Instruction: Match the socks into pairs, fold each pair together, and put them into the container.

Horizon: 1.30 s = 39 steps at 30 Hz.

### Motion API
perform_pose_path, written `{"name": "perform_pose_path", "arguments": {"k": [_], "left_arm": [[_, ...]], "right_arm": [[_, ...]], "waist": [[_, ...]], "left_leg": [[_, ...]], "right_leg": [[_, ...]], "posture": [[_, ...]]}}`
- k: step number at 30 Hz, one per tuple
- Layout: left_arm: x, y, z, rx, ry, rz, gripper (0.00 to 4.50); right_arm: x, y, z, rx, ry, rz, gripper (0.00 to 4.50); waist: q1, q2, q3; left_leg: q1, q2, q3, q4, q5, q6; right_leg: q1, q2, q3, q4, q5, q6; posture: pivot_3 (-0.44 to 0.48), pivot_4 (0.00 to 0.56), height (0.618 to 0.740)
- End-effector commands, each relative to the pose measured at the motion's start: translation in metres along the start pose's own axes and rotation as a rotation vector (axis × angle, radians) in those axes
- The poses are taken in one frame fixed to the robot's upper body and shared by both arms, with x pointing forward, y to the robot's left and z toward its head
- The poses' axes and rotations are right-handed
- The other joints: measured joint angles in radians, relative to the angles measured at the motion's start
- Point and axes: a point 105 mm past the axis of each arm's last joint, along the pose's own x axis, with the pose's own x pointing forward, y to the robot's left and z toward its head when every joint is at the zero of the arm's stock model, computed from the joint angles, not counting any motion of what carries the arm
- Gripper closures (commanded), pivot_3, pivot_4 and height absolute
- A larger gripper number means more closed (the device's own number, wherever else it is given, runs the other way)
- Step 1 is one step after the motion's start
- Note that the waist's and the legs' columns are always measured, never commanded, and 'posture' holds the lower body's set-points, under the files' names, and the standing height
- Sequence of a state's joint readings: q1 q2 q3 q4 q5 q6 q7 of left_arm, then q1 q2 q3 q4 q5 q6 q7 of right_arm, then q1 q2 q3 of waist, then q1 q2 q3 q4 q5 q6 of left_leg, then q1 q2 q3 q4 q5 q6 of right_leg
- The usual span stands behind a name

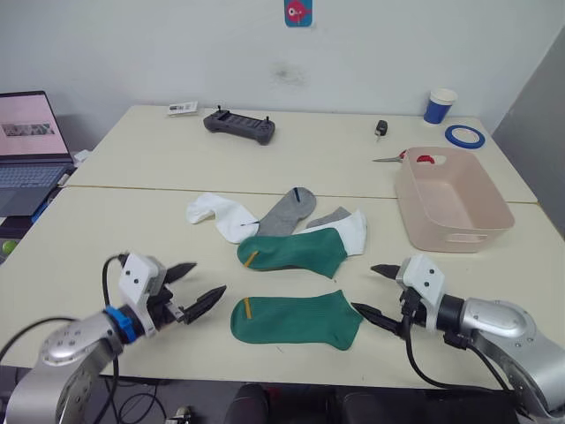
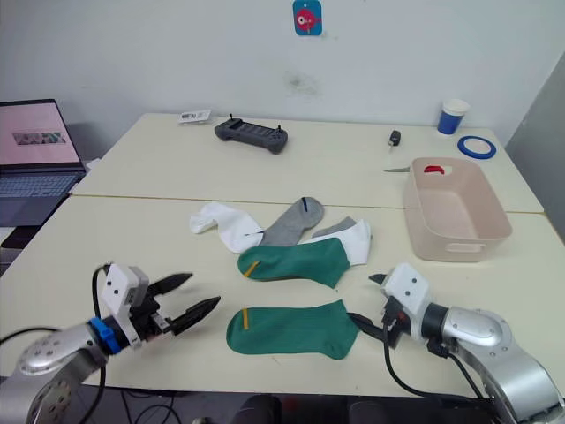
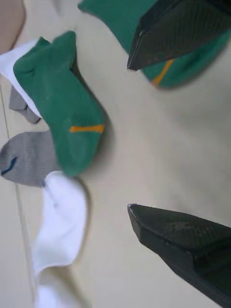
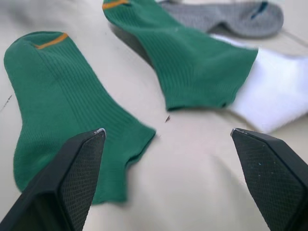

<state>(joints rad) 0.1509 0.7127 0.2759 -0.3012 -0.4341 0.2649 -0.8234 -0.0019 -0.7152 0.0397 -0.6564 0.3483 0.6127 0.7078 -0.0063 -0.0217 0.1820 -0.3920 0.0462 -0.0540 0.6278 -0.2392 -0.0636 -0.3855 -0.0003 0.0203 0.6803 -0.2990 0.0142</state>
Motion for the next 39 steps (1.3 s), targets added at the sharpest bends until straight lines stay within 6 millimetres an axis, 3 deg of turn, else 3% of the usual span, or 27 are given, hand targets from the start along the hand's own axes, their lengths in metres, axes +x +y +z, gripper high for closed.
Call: {"name": "perform_pose_path", "arguments": {"k": [1, 3, 11, 14, 19, 24, 26, 30, 39], "left_arm": [[0.011, 0.000, 0.002, 0.349, 0.002, -0.122, 0.06], [0.021, 0.002, 0.003, 0.519, -0.023, -0.176, 0.06], [0.075, 0.000, 0.000, 0.791, -0.143, -0.264, 0.06], [0.085, -0.003, 0.002, 0.856, -0.190, -0.288, 0.67], [0.086, 0.000, 0.002, 0.910, -0.196, -0.339, 2.21], [0.085, -0.002, 0.000, 0.898, -0.197, -0.392, 3.84], [0.086, -0.004, 0.008, 0.837, -0.223, -0.403, 4.44], [0.087, -0.004, 0.029, 0.719, -0.234, -0.425, 4.47], [0.087, -0.010, 0.069, 0.494, -0.221, -0.439, 4.47]], "right_arm": [[0.002, -0.003, 0.020, -0.078, -0.048, 0.012, 0.00], [0.004, -0.005, 0.026, -0.089, -0.062, 0.014, 0.00], [0.004, -0.002, 0.024, -0.071, -0.056, 0.011, 0.00], [0.003, 0.000, 0.023, -0.065, -0.054, 0.006, 0.00], [0.003, 0.003, 0.021, -0.060, -0.052, -0.005, 0.00], [0.020, 0.002, 0.020, -0.154, -0.046, -0.026, 0.00], [0.029, 0.002, 0.024, -0.260, -0.055, -0.030, 0.00], [0.045, 0.003, 0.026, -0.414, -0.066, -0.010, 0.00], [0.077, 0.007, 0.013, -0.498, -0.014, -0.056, 0.00]], "waist": [[0.001, 0.000, 0.000], [0.003, 0.000, 0.000], [0.005, 0.000, 0.000], [0.001, 0.000, 0.000], [-0.005, 0.000, 0.000], [-0.010, 0.000, 0.000], [-0.013, 0.000, 0.000], [-0.018, 0.000, 0.000], [-0.022, 0.000, 0.000]], "left_leg": [[0.000, 0.000, 0.000, 0.000, 0.000, 0.000], [-0.002, 0.000, 0.001, 0.000, 0.000, 0.000], [-0.005, 0.000, 0.000, 0.001, 0.000, 0.000], [-0.005, 0.000, 0.000, 0.001, 0.000, 0.000], [-0.004, 0.001, 0.000, 0.001, 0.000, 0.001], [-0.003, 0.001, 0.000, 0.001, 0.001, 0.001], [-0.004, 0.001, 0.000, 0.002, 0.001, 0.001], [-0.004, 0.001, 0.000, 0.002, 0.001, 0.002], [-0.004, 0.001, -0.002, 0.002, 0.001, 0.002]], "right_leg": [[0.000, 0.000, 0.000, 0.000, 0.000, 0.000], [-0.001, 0.000, 0.000, 0.000, 0.000, 0.000], [-0.003, 0.000, -0.001, 0.000, 0.002, -0.001], [-0.003, 0.000, -0.001, 0.000, 0.003, -0.002], [-0.003, 0.001, -0.001, 0.001, 0.003, -0.002], [-0.002, 0.002, -0.001, 0.002, 0.002, 0.002], [-0.002, 0.002, -0.001, 0.002, 0.002, 0.003], [-0.002, 0.001, -0.001, 0.002, 0.002, 0.003], [-0.002, 0.002, -0.001, 0.002, 0.002, 0.003]], "posture": [[0.000, 0.150, 0.740], [0.000, 0.150, 0.740], [0.000, 0.150, 0.740], [0.000, 0.150, 0.740], [0.000, 0.150, 0.740], [0.000, 0.150, 0.740], [0.000, 0.150, 0.740], [0.000, 0.150, 0.740], [0.000, 0.150, 0.740]]}}
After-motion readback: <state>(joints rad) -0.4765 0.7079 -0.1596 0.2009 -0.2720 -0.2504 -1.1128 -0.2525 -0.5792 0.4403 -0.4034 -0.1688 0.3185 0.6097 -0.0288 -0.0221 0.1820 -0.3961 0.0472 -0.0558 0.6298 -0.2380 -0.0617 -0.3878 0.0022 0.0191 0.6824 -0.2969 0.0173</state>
